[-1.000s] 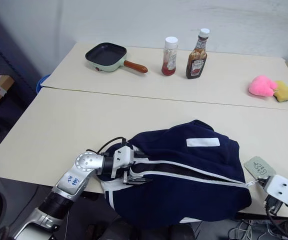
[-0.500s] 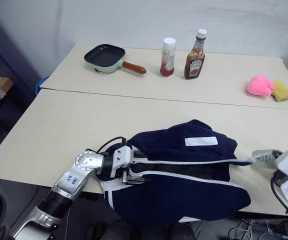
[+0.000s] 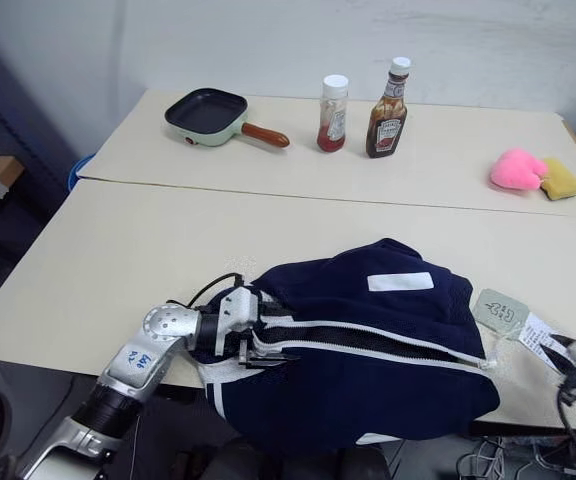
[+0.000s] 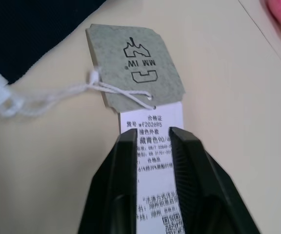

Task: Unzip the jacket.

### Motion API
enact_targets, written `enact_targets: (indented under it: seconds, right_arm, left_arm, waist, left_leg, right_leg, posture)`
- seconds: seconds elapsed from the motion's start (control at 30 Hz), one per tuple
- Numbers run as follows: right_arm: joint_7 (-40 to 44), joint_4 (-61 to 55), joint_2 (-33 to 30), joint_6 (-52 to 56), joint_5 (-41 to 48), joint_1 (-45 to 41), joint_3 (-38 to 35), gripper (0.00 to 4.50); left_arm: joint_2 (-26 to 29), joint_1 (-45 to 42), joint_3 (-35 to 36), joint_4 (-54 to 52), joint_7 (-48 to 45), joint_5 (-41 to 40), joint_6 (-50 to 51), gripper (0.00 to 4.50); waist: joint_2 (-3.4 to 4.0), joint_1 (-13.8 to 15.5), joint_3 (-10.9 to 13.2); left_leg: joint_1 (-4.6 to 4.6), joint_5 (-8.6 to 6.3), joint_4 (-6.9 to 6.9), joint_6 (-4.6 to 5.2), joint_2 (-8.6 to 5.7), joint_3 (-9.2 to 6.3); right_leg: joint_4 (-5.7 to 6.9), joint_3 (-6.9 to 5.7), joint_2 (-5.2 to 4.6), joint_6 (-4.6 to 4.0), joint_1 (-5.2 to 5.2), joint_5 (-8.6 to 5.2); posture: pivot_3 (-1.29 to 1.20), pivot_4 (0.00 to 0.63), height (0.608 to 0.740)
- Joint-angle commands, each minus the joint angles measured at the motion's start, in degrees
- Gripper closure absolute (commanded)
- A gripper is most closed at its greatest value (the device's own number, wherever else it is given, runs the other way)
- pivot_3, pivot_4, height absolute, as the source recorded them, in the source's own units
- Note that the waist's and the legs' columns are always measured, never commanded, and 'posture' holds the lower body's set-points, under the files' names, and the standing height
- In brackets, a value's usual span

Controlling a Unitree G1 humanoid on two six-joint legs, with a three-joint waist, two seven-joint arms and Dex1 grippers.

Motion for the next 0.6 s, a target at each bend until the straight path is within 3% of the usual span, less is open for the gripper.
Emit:
enact_targets:
  seconds: [0.03, 0.17, 0.27, 0.43, 0.6]
  right_arm:
    - [12.7, -10.6, 2.1, 7.9, 18.6, 7.5, -8.4, 2.23]
    - [14.8, -19.2, 3.2, 12.0, 26.1, 10.5, -13.8, 0.84]
    - [17.9, -26.3, 5.3, 10.7, 25.7, 12.5, -11.4, 0.04]
    - [23.8, -25.3, 7.7, 3.0, 18.7, 11.5, -4.0, 0.04]
    - [23.6, -20.1, 8.2, -1.3, 15.4, 6.4, -0.9, 0.04]
  left_arm:
    - [4.2, 0.9, 6.5, -6.9, -4.9, -9.1, 4.9, 0.00]
    - [12.1, 3.4, 11.3, -8.5, -10.6, -12.0, 5.9, 0.00]
    - [17.1, 8.6, 15.1, -7.8, -13.0, -9.8, -0.2, 0.00]
    - [20.3, 18.1, 21.9, -10.4, -11.9, -10.0, -5.0, 0.00]
    - [20.4, 22.1, 25.5, -11.6, -10.1, -10.0, -6.7, 0.00]
  waist:
    - [0.02, 0.0, 0.0]
    - [0.03, -0.5, 0.1]
    - [0.02, -0.8, 0.1]
    - [0.00, -0.7, 0.1]
    - [-0.05, -0.5, 0.1]
  left_leg:
    - [-0.03, -0.01, -0.02, -0.02, 0.04, -0.04]
    - [-0.04, -0.03, 0.00, -0.02, 0.08, -0.05]
    - [0.03, -0.10, -0.03, -0.06, 0.09, -0.05]
    - [-0.14, -0.27, -0.15, -0.06, 0.10, -0.08]
    - [-0.16, -0.38, 0.00, 0.15, -0.06, -0.04]
  right_leg:
    - [-0.01, -0.03, 0.02, -0.03, -0.02, -0.01]
    - [-0.02, 0.00, -0.01, -0.08, -0.03, -0.03]
    - [-0.03, 0.05, -0.03, -0.11, -0.01, -0.05]
    - [-0.10, 0.04, -0.06, -0.23, -0.23, -0.11]
    - [-0.11, 0.06, -0.24, -0.15, -0.21, -0.07]
  posture:
    - [0.00, 0.150, 0.740]
    - [0.00, 0.150, 0.740]
    - [0.00, 0.150, 0.740]
    - [0.00, 0.150, 0.740]
    - [0.00, 0.150, 0.740]
